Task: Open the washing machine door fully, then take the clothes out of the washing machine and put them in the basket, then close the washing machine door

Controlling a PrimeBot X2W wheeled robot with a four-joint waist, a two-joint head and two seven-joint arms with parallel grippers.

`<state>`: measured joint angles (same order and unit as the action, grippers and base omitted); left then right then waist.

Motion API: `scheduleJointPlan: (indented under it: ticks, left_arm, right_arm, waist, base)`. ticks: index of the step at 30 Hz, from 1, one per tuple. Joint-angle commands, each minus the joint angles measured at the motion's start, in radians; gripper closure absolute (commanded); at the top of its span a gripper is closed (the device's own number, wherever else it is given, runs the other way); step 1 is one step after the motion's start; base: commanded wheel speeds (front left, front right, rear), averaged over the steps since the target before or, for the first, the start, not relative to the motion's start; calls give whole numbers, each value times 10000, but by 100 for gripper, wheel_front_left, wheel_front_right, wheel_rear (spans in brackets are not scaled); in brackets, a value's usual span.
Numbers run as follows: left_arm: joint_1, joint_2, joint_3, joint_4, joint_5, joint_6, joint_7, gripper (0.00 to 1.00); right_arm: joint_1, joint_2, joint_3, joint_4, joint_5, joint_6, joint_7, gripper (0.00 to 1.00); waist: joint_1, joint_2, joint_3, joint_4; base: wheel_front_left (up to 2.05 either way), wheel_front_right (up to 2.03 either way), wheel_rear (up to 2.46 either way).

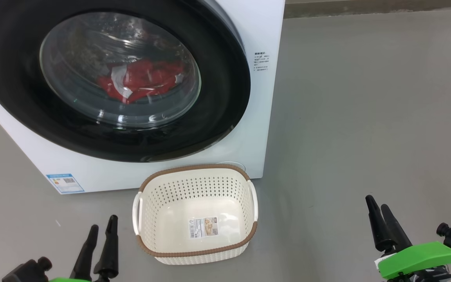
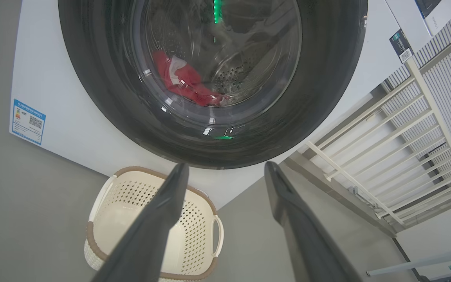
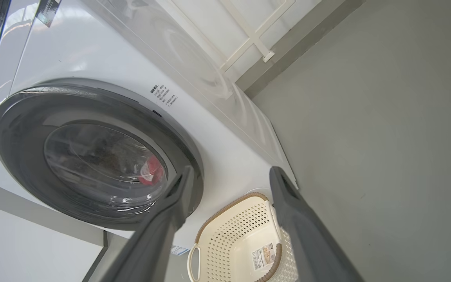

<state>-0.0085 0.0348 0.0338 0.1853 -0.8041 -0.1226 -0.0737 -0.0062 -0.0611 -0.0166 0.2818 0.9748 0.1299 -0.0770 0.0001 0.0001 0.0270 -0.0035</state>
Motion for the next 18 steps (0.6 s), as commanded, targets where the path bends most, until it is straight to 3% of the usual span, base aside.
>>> scheduleJointPlan:
  ticks: [1,18]
  left_arm:
    - [-108,178,146,-370,483,-47,-191,0]
    - [20,185,128,-570,2432,-57,-665,0]
  right_arm:
    - [-127,-171,161,-346,-410,5,-174,0]
    - [78,-257,330,-559,-1968,6,-643,0]
  waist:
    - [-1,-1,8,-4]
    - [-1,-1,-17,-30]
  base:
    - [0,0,0]
    - [0,0,0]
